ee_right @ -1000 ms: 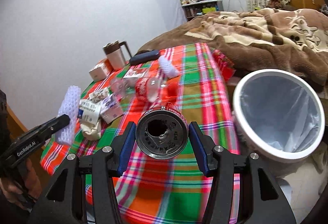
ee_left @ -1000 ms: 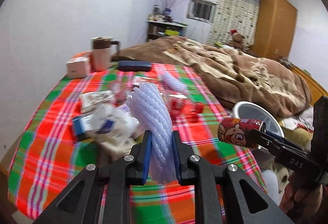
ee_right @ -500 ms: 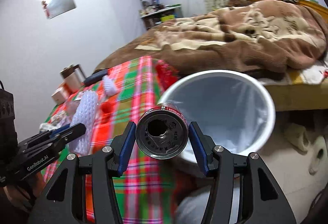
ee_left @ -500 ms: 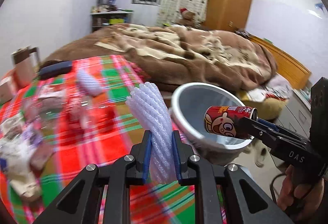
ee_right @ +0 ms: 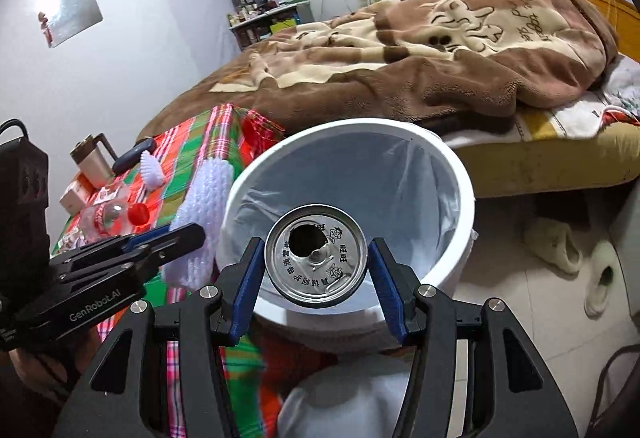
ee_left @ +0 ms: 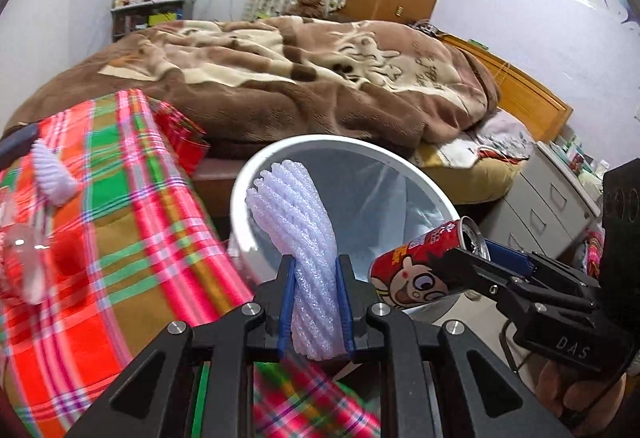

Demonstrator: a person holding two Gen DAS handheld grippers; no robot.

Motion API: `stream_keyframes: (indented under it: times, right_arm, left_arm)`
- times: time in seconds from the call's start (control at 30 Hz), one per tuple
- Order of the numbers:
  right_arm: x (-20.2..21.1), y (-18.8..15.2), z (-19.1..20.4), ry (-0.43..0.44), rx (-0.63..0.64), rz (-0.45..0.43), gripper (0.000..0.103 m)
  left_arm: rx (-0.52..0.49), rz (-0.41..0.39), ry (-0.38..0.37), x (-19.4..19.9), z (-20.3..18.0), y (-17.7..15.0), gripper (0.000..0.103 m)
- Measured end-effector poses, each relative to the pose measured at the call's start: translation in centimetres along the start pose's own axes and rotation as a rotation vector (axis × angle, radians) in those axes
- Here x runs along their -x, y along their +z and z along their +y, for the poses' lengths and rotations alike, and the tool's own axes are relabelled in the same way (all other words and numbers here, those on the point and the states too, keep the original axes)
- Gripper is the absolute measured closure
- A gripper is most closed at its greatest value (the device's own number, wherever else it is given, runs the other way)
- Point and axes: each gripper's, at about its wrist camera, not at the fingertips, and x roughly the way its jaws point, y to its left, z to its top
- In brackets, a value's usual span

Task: Collect trash
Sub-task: 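Open both tools to drop the foam net and can into the bin, then move both tools back over the trash on the cloth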

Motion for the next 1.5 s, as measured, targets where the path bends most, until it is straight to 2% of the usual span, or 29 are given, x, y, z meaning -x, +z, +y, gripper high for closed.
stream_keyframes:
  times: [0.2, 0.3, 0.37, 0.67, 1.1, 1.5]
  right_arm:
    - [-0.5, 0.1, -1.0, -0.013, -0.031, 0.025, 0.048]
    - [-0.5, 0.0, -1.1, -0.013, -0.041, 0.020, 0.047]
    - [-0.2, 0.1, -1.0, -0.016, -0.041, 0.009, 0.039]
    - [0.6, 0.5, -1.0, 0.005, -0.036, -0.025, 0.038]
    - [0.7, -0.3, 3.7, 0.143, 0.112, -0.022, 0.038]
    - [0.2, -1.8, 8.3, 0.256, 0.227, 0.053, 0.038]
  left_arm:
    - [-0.006, 0.032, -0.028, -1.2, -0.1, 0.2, 0.078]
    - [0.004, 0.030, -0.036, -1.0, 0.1, 0.1, 0.064]
    - [0.006, 0.017, -0.031, -0.7, 0.2, 0.1, 0.055]
    - [0.055, -0.021, 0.005, 1.5, 1.3, -0.6, 0.054]
    - [0.139, -0.062, 0.150, 7.3, 4.4, -4.4, 0.054]
    - [0.236, -0.119, 0.298, 13.2, 8.3, -8.2, 0.054]
